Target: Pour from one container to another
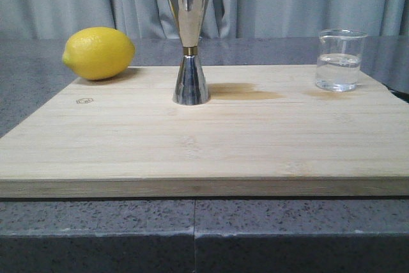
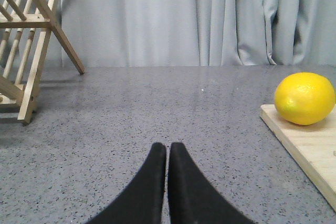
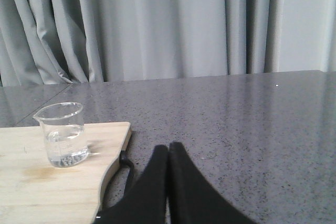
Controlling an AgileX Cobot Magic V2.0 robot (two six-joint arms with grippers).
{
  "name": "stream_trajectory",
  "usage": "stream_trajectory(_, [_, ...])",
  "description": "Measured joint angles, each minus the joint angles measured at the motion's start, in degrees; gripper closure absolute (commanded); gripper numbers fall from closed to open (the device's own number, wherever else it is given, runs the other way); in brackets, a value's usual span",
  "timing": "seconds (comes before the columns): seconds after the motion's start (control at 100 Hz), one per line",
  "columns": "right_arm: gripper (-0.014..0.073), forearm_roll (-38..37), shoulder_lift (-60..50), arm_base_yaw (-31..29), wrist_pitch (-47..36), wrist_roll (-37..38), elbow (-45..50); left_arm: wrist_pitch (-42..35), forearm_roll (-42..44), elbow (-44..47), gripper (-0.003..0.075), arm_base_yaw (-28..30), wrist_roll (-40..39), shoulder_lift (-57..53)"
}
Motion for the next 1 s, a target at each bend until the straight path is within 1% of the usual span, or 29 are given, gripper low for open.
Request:
stream_trajectory(0.76, [0.0665, 0.0, 0.0, 0.0, -0.5, 0.0, 0.0, -0.1, 0.0, 0.0, 0.0739, 0.0, 0.0, 0.0])
stream_trajectory(0.93, [0.0665, 0.0, 0.0, 0.0, -1.2, 0.0, 0.0, -2.2, -0.4, 0.0, 0.0739, 0.0, 0.0, 0.0])
stream_trajectory(1.0, [0.0665, 0.0, 0.0, 0.0, 0.3, 0.0, -0.6, -3.4, -1.7, -0.1, 0.0739, 0.0, 0.0, 0.0])
